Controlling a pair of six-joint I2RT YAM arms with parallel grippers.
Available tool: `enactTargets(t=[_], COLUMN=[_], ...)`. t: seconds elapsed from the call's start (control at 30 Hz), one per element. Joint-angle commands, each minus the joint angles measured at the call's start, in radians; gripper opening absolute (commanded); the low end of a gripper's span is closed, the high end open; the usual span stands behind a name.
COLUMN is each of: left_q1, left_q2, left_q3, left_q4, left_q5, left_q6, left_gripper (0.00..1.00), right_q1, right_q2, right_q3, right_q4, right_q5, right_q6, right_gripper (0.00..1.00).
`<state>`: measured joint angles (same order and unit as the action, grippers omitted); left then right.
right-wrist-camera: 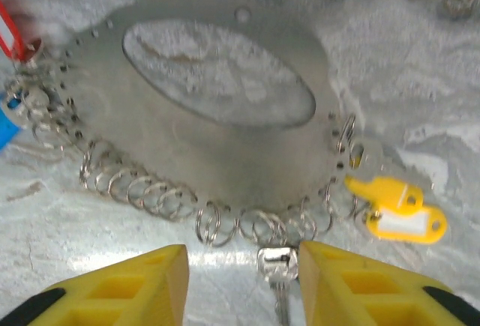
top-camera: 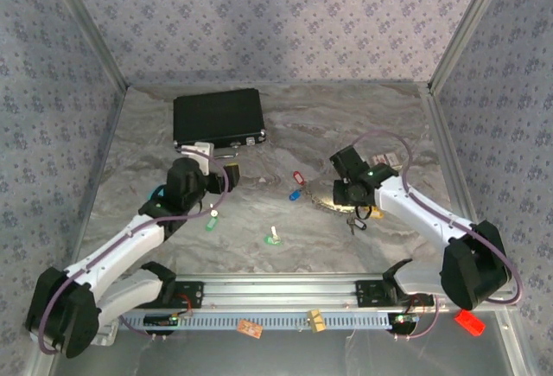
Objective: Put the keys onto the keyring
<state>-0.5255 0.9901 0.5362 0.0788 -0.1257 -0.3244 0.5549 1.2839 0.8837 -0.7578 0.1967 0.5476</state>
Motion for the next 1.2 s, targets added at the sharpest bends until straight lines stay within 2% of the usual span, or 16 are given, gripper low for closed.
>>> enactTargets(t=[0.0,0.27,0.7,0.93,1.17], left_q1=[-0.053,-0.143,-0.166,-0.169,-0.171], left_q2=[0.023,0.067,0.073,0.066,0.059], left_q3=[0.029,0.031,0.034,0.038,0.042], left_q4=[-0.006,0.008,0.006,-0.004,-0.011], left_q5=[-0.061,-0.107,-0.126,-0.133,-0.14], left_q6=[-0.053,-0.089,-0.088,-0.088,-0.087], left_gripper=[1.0,1.0,1.0,1.0,1.0], right_q1=[0.023,0.029,-0.007,-0.012,-0.012], right_q2=[0.019,0.038,0.121,0.141,0.142], right_q3=[0.011,-0.064,-0.142,-0.14,-0.124], right_q4=[-0.096,0.083,0.204,0.222,0.206], right_q5=[0.034,-0.095,-0.144,-0.152,-0.142], right_q6=[0.128,0.275,0.301,0.295,0.276], right_gripper=[0.4,0.38,0.35,0.26,0.1])
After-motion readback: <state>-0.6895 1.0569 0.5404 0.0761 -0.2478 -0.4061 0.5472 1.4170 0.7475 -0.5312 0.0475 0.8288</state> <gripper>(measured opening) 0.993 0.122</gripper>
